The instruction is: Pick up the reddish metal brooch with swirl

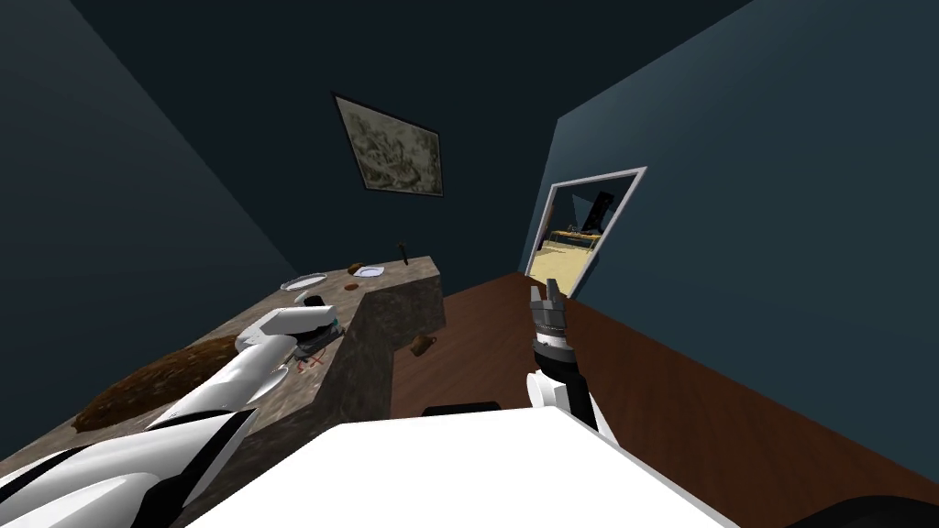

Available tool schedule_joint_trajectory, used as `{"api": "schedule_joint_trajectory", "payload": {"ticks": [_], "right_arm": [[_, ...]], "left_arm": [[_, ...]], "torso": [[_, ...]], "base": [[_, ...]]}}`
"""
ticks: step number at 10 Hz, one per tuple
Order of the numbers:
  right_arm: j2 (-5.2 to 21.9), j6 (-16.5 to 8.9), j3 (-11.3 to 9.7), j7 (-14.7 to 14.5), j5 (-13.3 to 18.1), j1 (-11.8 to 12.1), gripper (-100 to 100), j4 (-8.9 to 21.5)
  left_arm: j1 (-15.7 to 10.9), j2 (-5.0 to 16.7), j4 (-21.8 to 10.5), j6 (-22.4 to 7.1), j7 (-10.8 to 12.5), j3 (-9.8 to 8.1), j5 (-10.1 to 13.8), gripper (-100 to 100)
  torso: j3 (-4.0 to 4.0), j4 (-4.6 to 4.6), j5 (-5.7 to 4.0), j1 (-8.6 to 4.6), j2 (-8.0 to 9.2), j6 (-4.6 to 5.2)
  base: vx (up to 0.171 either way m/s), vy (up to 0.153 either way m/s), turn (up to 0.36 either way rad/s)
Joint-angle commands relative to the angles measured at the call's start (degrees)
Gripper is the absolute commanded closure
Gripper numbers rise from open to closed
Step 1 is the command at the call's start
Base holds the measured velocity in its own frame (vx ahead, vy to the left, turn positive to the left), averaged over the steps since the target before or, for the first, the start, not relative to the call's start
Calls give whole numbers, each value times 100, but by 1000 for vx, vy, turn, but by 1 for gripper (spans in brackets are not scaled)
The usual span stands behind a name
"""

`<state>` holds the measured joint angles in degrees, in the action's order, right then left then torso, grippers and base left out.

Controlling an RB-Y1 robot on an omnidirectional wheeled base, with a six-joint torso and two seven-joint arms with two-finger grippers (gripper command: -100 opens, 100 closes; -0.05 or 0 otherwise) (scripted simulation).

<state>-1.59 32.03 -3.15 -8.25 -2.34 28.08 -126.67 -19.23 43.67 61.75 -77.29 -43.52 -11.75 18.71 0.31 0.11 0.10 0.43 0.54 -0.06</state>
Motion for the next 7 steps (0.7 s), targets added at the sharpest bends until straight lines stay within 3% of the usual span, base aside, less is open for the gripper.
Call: {"api": "schedule_joint_trajectory", "payload": {"ticks": [1, 6, 7], "right_arm": [[0, 0, 0, 0, 0, 0, 0, 0], [0, 0, 0, 0, 0, 0, 0, 0], [0, 0, 0, 0, 0, 0, 0, 0]], "left_arm": [[-102, -42, -171, 32, 192, 39, -106, -100], [-411, -182, -673, 125, 742, 161, -427, -100], [-366, -161, -591, 100, 660, 142, -383, -100]], "torso": [[0, 0, 0, 0, 0, 0], [-4, -1, -2, -6, -9, 0], [-5, -2, -1, -3, -9, -1]], "base": [[-133, 90, -163], [-122, 86, -195], [-56, 38, -41]]}}
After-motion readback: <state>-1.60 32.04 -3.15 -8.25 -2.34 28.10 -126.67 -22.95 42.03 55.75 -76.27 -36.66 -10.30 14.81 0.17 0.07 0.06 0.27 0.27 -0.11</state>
